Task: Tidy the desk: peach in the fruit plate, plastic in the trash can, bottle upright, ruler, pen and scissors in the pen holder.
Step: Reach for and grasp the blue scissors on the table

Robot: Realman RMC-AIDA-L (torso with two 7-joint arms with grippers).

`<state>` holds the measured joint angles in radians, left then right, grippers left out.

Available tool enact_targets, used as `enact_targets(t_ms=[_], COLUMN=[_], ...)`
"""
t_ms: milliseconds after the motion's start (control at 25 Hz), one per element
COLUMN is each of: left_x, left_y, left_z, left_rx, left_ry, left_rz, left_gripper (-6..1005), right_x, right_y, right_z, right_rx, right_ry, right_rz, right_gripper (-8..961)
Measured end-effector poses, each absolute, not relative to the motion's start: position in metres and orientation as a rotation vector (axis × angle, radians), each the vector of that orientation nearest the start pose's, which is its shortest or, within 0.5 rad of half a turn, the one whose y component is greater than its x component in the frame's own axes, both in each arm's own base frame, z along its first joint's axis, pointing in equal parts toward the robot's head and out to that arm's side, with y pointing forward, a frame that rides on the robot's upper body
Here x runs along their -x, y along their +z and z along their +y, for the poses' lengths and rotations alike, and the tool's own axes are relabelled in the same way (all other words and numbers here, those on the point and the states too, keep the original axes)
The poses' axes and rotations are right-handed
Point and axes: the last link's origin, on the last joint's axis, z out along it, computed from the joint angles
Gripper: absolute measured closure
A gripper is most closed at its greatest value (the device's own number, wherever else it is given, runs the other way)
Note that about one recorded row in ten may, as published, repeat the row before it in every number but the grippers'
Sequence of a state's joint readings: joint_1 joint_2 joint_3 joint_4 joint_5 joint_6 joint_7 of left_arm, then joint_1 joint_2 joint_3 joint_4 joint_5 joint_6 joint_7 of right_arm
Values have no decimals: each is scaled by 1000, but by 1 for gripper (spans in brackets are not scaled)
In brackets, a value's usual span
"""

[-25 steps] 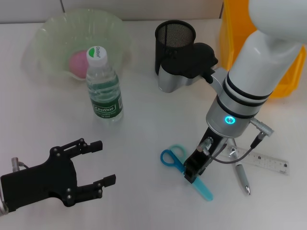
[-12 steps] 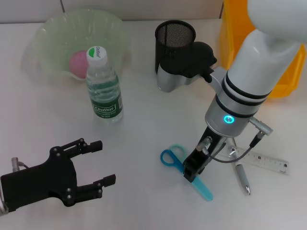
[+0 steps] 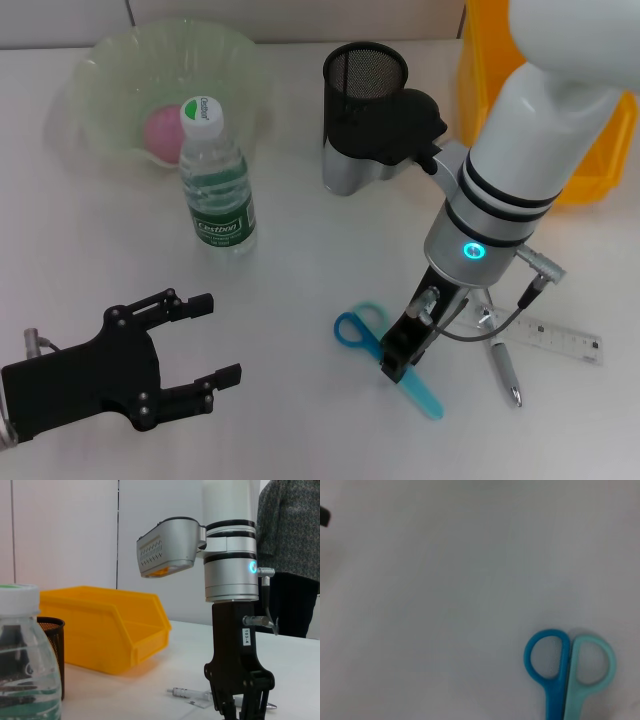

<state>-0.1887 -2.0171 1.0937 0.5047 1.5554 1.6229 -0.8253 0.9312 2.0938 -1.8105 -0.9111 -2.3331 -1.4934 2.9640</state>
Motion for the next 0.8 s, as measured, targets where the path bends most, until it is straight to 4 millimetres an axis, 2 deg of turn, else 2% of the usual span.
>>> enact_targets(t_ms=[800], left_x=[320], left_y=[-19], left_z=[218], left_rx=[2682], left_ry=[-825], left_rz=[-307], left_gripper=[274], right_x=[-136], right_y=[-109], right_z=[325], right_rx=[2666], right_ry=[-908], right_rz=[1182], right_gripper=[688])
